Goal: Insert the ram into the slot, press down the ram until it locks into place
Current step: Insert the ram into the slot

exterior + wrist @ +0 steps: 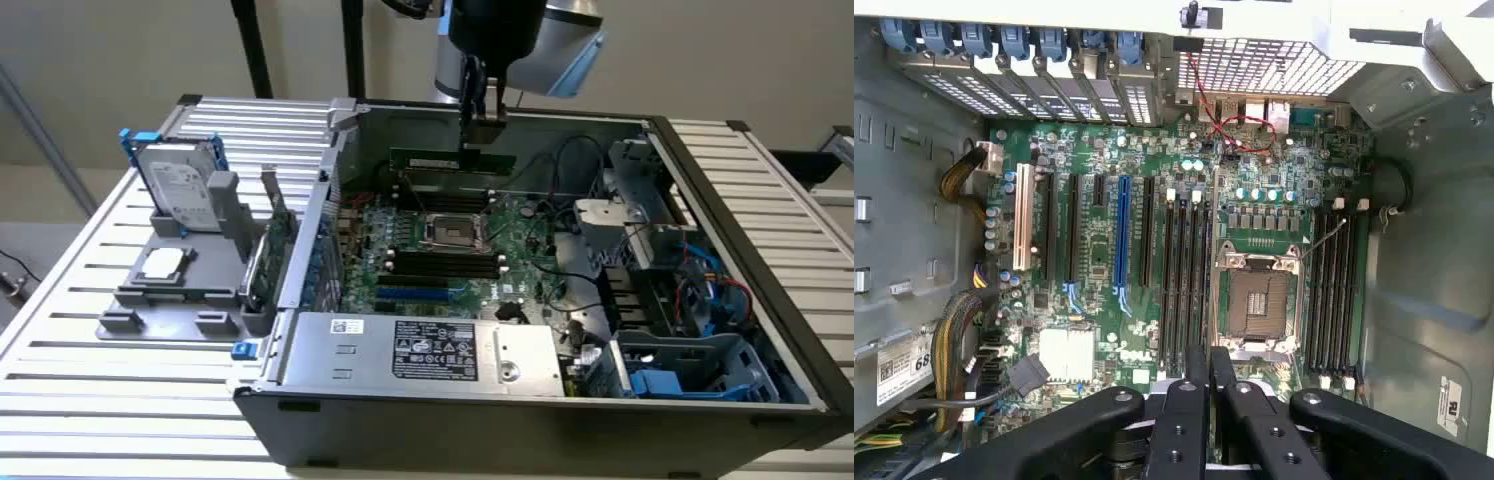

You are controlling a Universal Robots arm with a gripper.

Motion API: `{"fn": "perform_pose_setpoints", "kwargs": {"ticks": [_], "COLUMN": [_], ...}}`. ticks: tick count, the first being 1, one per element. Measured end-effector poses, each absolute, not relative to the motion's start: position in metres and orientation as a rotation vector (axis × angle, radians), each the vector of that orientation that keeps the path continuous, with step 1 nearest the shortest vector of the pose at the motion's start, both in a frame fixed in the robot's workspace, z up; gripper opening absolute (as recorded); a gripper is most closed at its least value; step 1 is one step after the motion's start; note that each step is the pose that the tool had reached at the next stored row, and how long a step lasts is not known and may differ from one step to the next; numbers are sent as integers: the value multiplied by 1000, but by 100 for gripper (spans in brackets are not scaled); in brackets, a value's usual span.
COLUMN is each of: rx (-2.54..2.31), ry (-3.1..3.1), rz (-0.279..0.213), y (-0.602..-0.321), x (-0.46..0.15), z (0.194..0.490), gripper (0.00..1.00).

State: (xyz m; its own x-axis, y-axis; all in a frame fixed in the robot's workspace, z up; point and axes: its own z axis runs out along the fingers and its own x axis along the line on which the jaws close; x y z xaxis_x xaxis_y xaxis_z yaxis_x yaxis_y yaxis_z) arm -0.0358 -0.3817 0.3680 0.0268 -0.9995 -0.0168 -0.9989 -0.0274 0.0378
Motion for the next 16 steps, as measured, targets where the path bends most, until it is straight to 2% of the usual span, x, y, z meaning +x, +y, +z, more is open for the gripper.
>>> {"fn": "perform_pose_setpoints", "kwargs": {"ticks": [16], "rx": [2240], "ry": [-2180], "rz": [-60], "y": [-382], "x": [-36], "z": [368], "gripper": [13]}}
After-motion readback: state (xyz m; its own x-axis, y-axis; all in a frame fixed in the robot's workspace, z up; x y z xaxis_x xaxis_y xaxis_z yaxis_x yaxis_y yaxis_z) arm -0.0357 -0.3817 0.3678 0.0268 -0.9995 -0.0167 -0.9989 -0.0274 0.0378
